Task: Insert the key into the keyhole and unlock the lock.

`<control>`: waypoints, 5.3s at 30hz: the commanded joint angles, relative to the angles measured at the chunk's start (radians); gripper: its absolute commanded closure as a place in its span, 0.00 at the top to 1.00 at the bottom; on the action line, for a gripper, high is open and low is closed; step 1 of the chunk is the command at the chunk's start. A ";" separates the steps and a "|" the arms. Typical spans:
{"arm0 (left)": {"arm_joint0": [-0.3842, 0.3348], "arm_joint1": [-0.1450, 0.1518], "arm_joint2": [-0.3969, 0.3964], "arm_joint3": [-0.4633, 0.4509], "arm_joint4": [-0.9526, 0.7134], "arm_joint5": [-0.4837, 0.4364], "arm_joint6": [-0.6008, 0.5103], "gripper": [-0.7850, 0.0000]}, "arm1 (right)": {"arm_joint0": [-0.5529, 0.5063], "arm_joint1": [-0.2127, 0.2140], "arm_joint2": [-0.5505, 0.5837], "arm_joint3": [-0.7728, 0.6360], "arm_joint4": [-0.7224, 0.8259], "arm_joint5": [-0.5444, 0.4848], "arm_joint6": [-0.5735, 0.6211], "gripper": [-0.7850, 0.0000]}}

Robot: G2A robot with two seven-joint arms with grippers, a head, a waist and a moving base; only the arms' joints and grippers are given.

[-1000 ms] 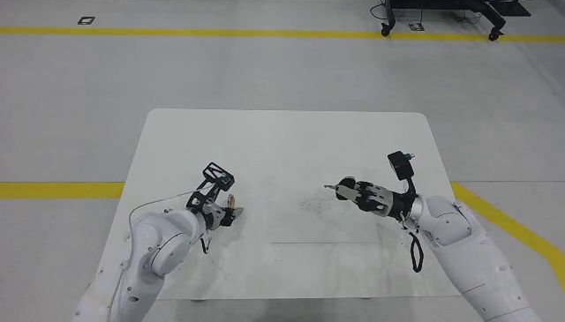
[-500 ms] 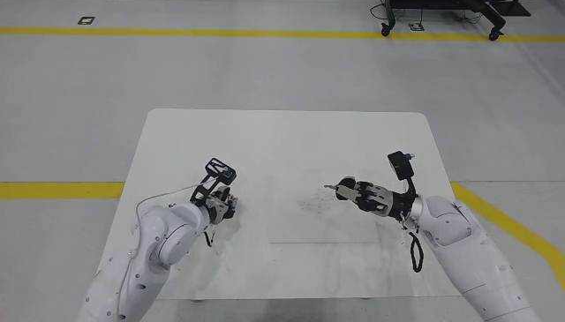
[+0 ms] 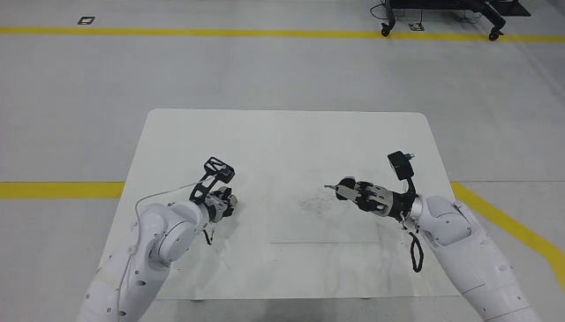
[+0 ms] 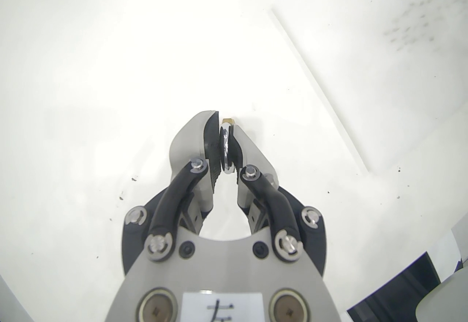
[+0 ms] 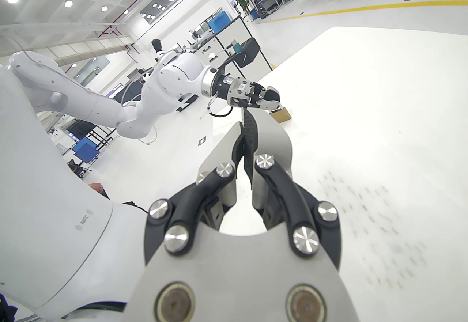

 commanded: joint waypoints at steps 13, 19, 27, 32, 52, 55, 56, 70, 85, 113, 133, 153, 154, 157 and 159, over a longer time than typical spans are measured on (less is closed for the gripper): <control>0.023 0.003 -0.054 -0.008 -0.091 -0.022 0.020 0.00 | 0.000 0.000 0.000 0.000 0.000 0.000 0.000 0.00; 0.051 0.007 -0.142 0.014 -0.372 -0.165 0.092 0.00 | 0.000 0.000 0.000 0.000 0.000 0.000 0.000 0.00; -0.005 0.018 -0.207 0.135 -0.778 -0.544 0.061 0.00 | 0.000 0.000 0.000 0.000 0.000 0.000 0.000 0.00; -0.008 0.020 -0.225 0.137 -0.738 -0.548 0.082 0.00 | 0.000 0.000 0.000 0.000 0.000 0.000 0.000 0.00; -0.274 -0.011 -0.039 0.492 -1.634 -0.418 -0.290 0.00 | 0.163 -0.062 -0.217 0.055 0.163 0.056 -0.121 0.00; -0.256 -0.012 -0.030 0.493 -1.634 -0.378 -0.251 0.00 | 0.163 -0.062 -0.217 0.055 0.163 0.056 -0.121 0.00; -0.247 -0.014 -0.023 0.496 -1.645 -0.359 -0.236 0.00 | 0.163 -0.062 -0.217 0.055 0.163 0.056 -0.121 0.00; -0.364 -0.080 0.119 0.746 -2.019 -0.143 -0.396 0.00 | 0.256 -0.137 -0.383 0.078 0.148 0.021 -0.268 0.00; -0.403 -0.107 0.151 0.807 -2.027 -0.140 -0.474 0.00 | 0.344 -0.193 -0.487 0.188 0.181 0.000 -0.247 0.00; -0.385 -0.101 0.106 0.724 -1.864 -0.228 -0.530 0.00 | 0.376 -0.217 -0.422 0.259 0.228 0.002 -0.222 0.00; -0.376 -0.104 0.054 0.754 -1.941 -0.259 -0.498 0.00 | 0.357 -0.201 -0.401 0.208 0.459 0.000 0.090 0.00; -0.333 -0.111 0.083 0.632 -1.861 -0.080 -0.196 0.00 | 0.281 -0.184 -0.325 0.158 0.426 0.000 0.013 0.00; -0.327 -0.111 0.091 0.630 -1.846 -0.040 -0.160 0.00 | 0.281 -0.184 -0.325 0.158 0.426 0.000 0.013 0.00; -0.319 -0.110 0.105 0.593 -1.799 0.100 -0.069 0.00 | 0.281 -0.182 -0.307 0.164 0.361 0.021 -0.006 0.00; -0.322 -0.103 0.101 0.560 -1.750 0.193 -0.019 0.00 | 0.268 -0.179 -0.282 0.156 0.252 0.034 -0.042 0.00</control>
